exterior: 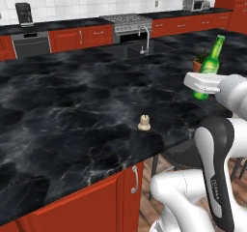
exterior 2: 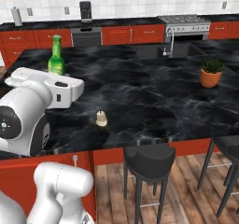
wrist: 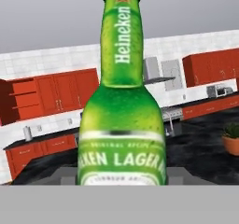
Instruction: Get the candle and the beer from the cabinet and move them to the dining counter.
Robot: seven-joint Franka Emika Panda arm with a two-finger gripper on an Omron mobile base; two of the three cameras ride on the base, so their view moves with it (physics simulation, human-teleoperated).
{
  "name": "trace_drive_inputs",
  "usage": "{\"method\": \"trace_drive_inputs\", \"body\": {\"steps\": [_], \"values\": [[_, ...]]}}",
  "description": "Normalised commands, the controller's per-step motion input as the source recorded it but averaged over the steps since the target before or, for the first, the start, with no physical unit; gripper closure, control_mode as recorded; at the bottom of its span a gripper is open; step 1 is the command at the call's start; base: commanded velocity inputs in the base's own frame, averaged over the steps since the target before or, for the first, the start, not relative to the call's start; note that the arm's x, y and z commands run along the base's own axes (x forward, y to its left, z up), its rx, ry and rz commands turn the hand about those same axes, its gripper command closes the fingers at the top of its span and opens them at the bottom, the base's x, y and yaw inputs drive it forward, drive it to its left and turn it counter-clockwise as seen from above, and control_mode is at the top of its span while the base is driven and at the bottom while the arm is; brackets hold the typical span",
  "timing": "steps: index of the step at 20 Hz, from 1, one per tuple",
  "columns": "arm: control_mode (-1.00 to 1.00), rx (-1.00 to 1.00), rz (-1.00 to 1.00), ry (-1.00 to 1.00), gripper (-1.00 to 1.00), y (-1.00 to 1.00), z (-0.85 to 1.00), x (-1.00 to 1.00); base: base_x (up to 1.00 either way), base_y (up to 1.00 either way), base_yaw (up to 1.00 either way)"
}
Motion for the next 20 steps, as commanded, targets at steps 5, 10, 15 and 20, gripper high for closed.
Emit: {"method": "trace_drive_inputs", "body": {"steps": [5, 10, 15, 20], "values": [[-1.00, 0.00, 0.06, 0.00, 1.00, -0.03, -0.25, 0.29, 0.00, 0.00, 0.00], [-1.00, 0.00, 0.17, 0.03, 1.00, -0.14, -0.35, 0.43, 0.00, 0.00, 0.00], [-1.00, 0.00, 0.23, 0.00, 1.00, -0.01, -0.35, 0.32, 0.00, 0.00, 0.00], [-1.00, 0.00, 0.31, 0.00, 1.00, -0.07, -0.23, 0.47, 0.00, 0.00, 0.00]]}}
